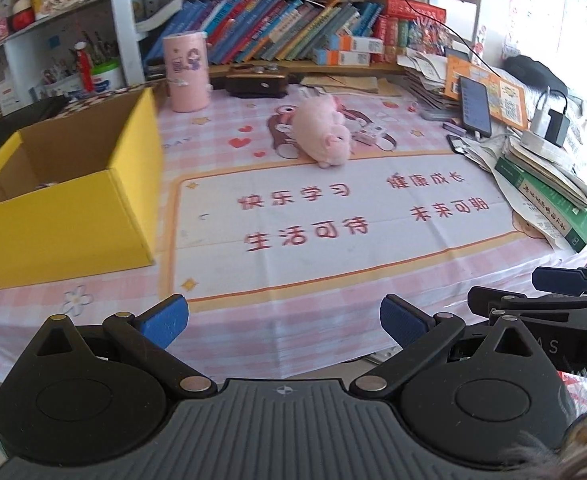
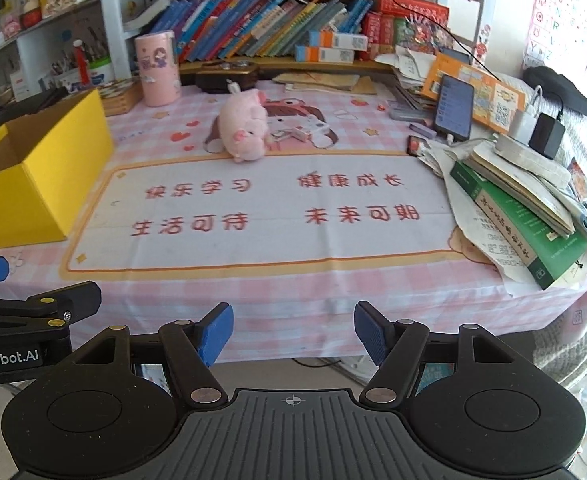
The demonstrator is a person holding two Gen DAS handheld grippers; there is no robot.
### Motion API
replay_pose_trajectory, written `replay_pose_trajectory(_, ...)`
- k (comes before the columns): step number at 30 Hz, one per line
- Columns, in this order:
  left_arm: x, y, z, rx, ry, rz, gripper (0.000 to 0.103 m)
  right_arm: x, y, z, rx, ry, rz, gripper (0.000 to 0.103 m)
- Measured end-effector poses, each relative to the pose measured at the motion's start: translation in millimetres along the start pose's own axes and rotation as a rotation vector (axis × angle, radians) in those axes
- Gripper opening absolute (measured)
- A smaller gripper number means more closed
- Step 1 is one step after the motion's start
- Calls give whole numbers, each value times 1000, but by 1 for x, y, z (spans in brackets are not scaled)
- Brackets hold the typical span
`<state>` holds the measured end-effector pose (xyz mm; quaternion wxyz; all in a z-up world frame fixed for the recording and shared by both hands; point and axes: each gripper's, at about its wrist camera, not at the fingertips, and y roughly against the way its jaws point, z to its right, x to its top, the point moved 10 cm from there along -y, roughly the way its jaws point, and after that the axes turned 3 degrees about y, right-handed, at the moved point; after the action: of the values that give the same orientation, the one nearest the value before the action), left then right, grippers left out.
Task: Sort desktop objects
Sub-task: 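Withdraw both open tools from the box toward the pink plush pig, then grasp the pink plush pig with the left tool while the right tool grasps the staple box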
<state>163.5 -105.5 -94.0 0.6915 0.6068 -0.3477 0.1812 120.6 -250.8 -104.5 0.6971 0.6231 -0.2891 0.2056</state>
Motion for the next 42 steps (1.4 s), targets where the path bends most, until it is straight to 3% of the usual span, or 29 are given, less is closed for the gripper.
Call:
replay_pose_trajectory(8,13,-32,39,-14,-21,-45,103,5,-25,41,-8,-29,-41,69)
replay_pose_trajectory(18,58,-75,70,16,-3,-48,103,44,-60,83,32,-49,-25,69)
replay_pose_trajectory(34,161,-175,69,118,122,37,103,121,-133,109,92,26,60,69)
replay_pose_trajectory(42,179,-242,53,176,213,-18,103,147,-158,101,143,80,89,69)
